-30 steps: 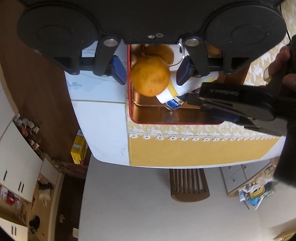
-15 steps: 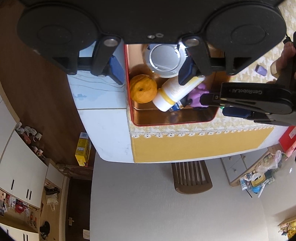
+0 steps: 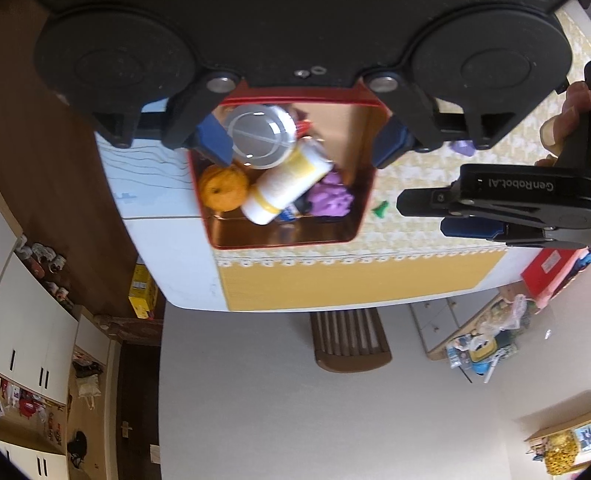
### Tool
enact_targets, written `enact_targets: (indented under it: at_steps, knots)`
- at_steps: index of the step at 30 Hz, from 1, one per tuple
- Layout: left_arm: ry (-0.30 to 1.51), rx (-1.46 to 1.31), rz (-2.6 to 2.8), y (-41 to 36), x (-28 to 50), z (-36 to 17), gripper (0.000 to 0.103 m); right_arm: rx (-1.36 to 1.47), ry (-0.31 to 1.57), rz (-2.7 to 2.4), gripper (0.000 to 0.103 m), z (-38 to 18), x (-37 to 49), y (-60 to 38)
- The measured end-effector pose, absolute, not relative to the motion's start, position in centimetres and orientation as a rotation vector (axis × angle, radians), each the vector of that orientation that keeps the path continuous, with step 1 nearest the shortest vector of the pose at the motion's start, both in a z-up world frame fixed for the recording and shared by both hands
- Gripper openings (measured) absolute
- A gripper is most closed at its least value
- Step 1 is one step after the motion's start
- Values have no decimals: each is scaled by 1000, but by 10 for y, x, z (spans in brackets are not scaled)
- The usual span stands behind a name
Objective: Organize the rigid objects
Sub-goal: 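Move both tools back toward the sunglasses and pink tube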
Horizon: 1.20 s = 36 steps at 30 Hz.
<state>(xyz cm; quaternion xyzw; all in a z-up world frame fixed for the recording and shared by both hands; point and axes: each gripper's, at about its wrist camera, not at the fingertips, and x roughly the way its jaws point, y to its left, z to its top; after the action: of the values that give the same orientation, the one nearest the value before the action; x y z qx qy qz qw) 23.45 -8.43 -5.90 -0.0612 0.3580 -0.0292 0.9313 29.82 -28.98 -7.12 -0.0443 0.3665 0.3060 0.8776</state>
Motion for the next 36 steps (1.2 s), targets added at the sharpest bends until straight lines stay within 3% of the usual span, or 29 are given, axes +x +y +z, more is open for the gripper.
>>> enact_targets:
  at_steps: [2, 9, 13, 36]
  knots:
    - [725, -125, -48, -76, 223, -58, 75, -85, 763, 652, 87, -70, 290, -284]
    - [708, -148, 3, -42, 187, -60, 75, -87, 748, 696, 97, -71, 266, -256]
    - [692, -165, 48, -20, 172, -64, 81, -94, 730, 717, 103, -73, 253, -240]
    - [745, -221, 213, 99, 145, -119, 82, -140, 795, 677, 99, -118, 241, -152]
